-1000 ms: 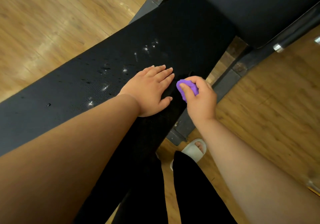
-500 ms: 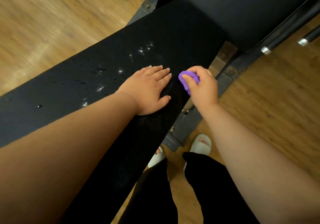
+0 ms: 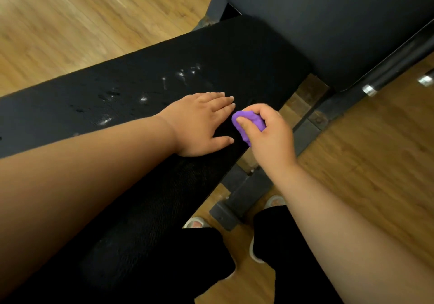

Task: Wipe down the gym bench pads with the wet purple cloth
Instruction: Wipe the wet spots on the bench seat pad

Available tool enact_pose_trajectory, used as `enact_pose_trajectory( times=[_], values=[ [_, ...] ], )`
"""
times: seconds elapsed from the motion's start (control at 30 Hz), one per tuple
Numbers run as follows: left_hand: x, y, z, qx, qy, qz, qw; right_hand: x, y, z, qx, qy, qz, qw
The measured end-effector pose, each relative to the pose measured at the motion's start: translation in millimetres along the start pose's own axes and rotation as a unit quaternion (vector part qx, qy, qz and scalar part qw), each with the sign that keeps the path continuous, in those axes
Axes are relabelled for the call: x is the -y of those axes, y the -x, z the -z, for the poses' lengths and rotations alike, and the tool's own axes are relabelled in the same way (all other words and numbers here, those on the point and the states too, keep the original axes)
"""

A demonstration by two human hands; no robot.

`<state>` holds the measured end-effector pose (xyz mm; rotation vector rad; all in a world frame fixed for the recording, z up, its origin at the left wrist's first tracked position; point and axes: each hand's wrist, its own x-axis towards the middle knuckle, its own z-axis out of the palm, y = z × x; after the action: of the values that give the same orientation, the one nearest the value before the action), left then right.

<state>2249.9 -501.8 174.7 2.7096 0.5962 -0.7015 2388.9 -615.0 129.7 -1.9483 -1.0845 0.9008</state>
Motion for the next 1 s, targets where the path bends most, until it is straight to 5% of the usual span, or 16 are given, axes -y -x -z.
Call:
enact_pose_trajectory(
  times=[0.4, 0.57, 1.0],
  values=[
    [-1.4, -2.4, -3.7, 0.015, -0.015, 0.013, 1.000, -14.0, -9.3, 12.7, 0.082, -0.052, 0.116, 0.988],
    [-2.9, -3.0, -3.5, 0.031, -0.019, 0.034, 0.999, -18.7, -26.3, 18.2, 0.031, -0.054, 0.123, 0.990],
    [-7.4, -0.5, -1.5, 0.042, 0.002, 0.039, 0.998, -25.0, -15.8, 16.0, 0.083, -0.090, 0.179, 0.976]
  ],
)
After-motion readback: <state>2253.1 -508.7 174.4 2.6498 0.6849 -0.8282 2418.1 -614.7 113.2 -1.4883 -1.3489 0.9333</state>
